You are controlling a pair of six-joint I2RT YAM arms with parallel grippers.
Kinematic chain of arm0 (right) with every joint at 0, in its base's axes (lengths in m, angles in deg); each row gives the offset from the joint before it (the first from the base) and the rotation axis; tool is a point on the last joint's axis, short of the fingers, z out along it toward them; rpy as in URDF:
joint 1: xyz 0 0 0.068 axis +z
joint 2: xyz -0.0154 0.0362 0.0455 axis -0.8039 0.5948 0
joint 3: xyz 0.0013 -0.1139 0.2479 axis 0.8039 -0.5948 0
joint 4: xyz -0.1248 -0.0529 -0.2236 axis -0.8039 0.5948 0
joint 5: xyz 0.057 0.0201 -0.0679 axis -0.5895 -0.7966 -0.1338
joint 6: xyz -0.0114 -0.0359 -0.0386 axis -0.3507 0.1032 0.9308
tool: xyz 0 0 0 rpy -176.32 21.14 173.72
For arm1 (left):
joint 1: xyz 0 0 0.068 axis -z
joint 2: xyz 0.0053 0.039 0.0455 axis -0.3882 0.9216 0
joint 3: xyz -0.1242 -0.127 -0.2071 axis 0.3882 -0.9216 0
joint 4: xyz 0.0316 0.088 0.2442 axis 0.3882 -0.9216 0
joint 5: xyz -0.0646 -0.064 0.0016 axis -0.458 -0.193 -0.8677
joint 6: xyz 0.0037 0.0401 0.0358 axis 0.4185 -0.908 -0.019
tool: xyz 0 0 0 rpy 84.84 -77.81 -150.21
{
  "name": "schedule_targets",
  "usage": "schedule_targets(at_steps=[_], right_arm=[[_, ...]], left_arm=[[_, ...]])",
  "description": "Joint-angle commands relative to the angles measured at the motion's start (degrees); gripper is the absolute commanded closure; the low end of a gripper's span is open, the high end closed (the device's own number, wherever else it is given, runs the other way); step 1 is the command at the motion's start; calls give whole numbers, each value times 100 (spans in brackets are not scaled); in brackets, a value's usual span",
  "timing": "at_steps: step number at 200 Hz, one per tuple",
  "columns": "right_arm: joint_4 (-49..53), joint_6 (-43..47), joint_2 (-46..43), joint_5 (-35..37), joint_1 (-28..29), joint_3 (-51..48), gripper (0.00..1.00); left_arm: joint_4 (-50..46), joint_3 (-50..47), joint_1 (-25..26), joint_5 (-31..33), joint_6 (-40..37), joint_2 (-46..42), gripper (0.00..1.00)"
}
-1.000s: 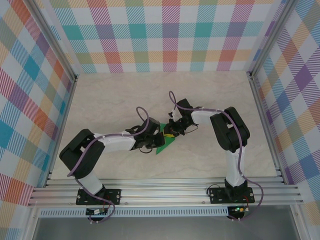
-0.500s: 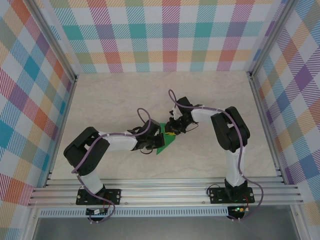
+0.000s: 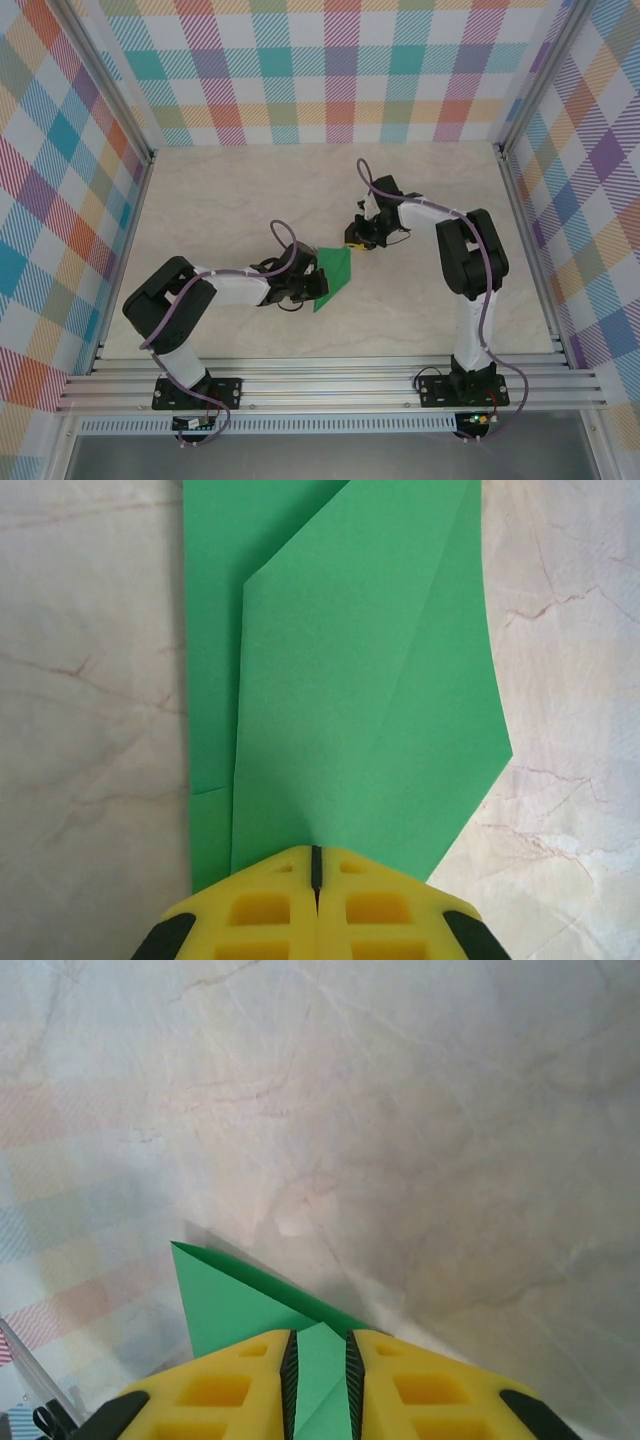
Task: Fold a paper plane with a square sheet of paper (pick it up from the middle)
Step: Fourth fold the wing at the center of the table, then turn over the paper at the center of the table.
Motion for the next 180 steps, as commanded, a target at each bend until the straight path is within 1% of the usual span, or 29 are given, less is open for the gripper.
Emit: schedule_targets(at_steps=[1,43,63,80,101,126,180], right_arm=[[155,94,-740,-76,34,-392,74],[-342,-201,-1473,-493,37,-1550,64],[-659,-419,-1705,-665,45,-2021,57],[-875,-576,-1812,-706,80,-2323,53],[-1121,-710,-1763,-931,179,-2496,49],[-1297,-841,-1694,-1005,321,-2562,46],[-1415,-1003,-1514,-959,432,-2595,46]], left_arm=[[-689,-10,1,-119,34,-263,94],[-1120,387,-4,201,-157,-740,86],[-1300,438,-43,439,-246,-850,84],[-1443,472,-129,549,-300,-783,85],[-1414,507,-194,523,-357,-600,85],[-1440,631,-203,541,-398,-364,85],[-1425,703,-205,571,-414,28,86]])
